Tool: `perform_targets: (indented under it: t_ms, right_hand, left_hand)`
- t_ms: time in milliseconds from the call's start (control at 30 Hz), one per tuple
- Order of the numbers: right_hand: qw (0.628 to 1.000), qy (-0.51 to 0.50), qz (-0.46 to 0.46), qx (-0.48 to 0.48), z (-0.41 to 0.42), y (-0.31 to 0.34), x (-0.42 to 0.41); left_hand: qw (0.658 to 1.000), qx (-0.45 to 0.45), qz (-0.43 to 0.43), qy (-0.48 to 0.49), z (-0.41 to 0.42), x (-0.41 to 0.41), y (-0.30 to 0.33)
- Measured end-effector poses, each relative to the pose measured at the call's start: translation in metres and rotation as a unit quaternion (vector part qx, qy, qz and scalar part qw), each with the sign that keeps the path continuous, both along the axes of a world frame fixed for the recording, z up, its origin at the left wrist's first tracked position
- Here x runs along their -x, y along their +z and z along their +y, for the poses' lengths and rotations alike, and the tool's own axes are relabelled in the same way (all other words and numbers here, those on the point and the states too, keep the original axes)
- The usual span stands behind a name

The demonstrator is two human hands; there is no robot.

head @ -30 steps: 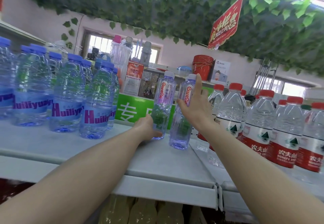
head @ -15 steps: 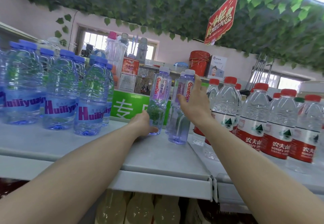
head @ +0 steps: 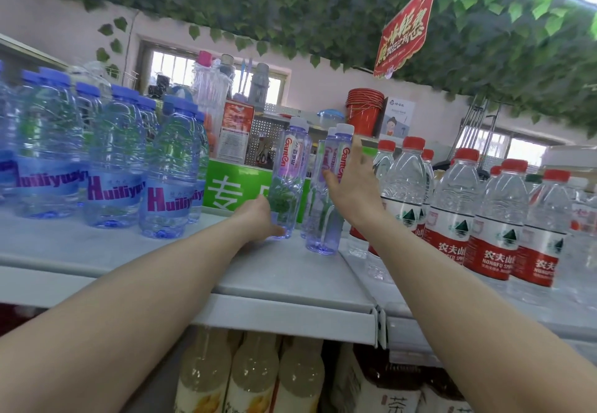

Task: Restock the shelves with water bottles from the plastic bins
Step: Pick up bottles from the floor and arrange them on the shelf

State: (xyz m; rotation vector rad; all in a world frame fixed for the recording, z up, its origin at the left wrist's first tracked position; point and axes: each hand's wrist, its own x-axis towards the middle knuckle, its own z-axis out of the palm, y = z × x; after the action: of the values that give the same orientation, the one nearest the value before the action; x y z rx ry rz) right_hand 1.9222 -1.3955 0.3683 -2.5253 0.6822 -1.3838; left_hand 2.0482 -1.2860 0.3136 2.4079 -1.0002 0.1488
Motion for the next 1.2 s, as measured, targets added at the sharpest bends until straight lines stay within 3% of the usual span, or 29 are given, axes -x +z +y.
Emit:
perform_targets:
  t_ms: [233,500,733,967,1200]
  right_hand:
    - [0.992,-0.067,0.068,0.080,0.041,-0.014,0.026]
    - [0.953,-0.096,0.177,0.226,0.129,-0.053,0.079]
    - [0.929,-0.092,0.225,0.279,0.205,-0.114,0.114]
    - [0.923,-0.046,0.264,0.276,0.246,-0.240,0.121]
    - [0.913,0.053,0.357,0.188,0.274,-0.445,0.132]
  left_hand:
    - [0.986,0.092,-0.136,-0.036,0.058,0.027,-0.002]
    - [0.960,0.077,-0.263,-0.058,0.173,0.065,-0.036]
    - [0.924,0.068,-0.375,-0.038,0.268,0.097,-0.094]
    - [0.938,0.044,-0.342,-0.044,0.330,0.108,-0.211]
    - [0.973,-0.049,-0.214,-0.068,0.368,0.113,-0.410]
